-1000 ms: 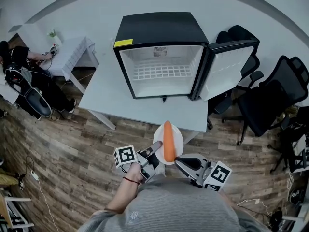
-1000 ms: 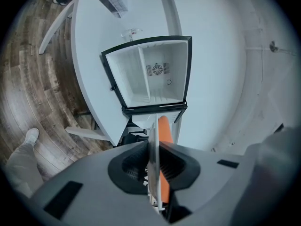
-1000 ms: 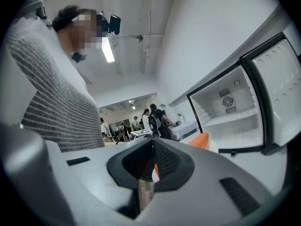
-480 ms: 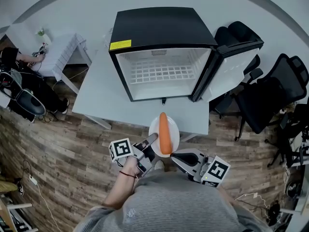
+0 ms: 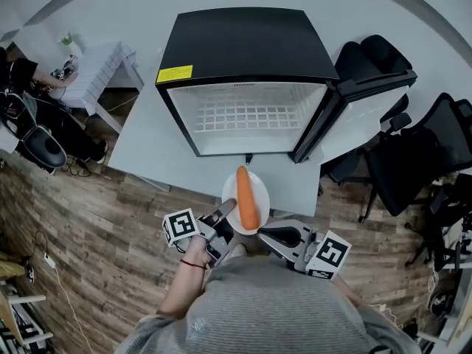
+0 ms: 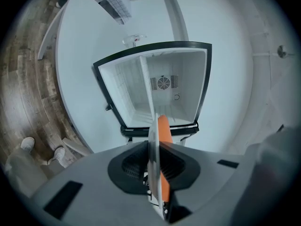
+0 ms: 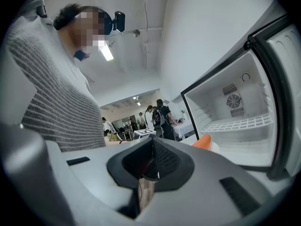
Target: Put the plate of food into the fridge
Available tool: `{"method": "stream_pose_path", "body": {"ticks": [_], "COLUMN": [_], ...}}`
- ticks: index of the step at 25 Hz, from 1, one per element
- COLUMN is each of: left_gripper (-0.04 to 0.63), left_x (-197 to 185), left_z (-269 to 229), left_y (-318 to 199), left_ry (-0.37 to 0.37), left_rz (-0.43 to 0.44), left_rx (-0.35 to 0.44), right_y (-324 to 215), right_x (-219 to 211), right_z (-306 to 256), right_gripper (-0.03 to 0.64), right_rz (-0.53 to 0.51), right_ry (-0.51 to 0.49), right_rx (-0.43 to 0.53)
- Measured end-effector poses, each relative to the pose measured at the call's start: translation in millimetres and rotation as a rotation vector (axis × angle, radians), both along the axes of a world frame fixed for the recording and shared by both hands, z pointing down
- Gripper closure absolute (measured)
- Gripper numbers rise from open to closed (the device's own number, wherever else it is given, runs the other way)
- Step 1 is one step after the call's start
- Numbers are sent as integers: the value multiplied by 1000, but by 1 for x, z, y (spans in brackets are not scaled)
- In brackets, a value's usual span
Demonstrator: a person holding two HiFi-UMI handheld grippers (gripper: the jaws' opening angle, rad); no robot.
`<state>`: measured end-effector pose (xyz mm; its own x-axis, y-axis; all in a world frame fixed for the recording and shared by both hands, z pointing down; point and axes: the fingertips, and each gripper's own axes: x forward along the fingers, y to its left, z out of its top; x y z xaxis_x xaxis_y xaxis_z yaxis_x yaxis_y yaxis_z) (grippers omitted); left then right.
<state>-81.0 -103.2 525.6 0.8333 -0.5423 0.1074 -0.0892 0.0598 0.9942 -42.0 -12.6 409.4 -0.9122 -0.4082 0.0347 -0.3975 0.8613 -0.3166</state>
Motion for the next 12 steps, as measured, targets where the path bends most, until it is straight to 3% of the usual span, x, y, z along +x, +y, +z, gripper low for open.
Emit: {"method": "stream_pose_path", "body": {"ticks": [12], "left_gripper": [546], "left_x": [29], "left_z": [-3], "left_y": [-22], "left_ry": [-16], "left_rz": [-69], "left_rx": [-6], "right_y": [-35], "right_x": [34], "right_z": [-4], "right_gripper": [603], "right_rz": [-104], "right_ry": [-3], "right_rx": [1]}}
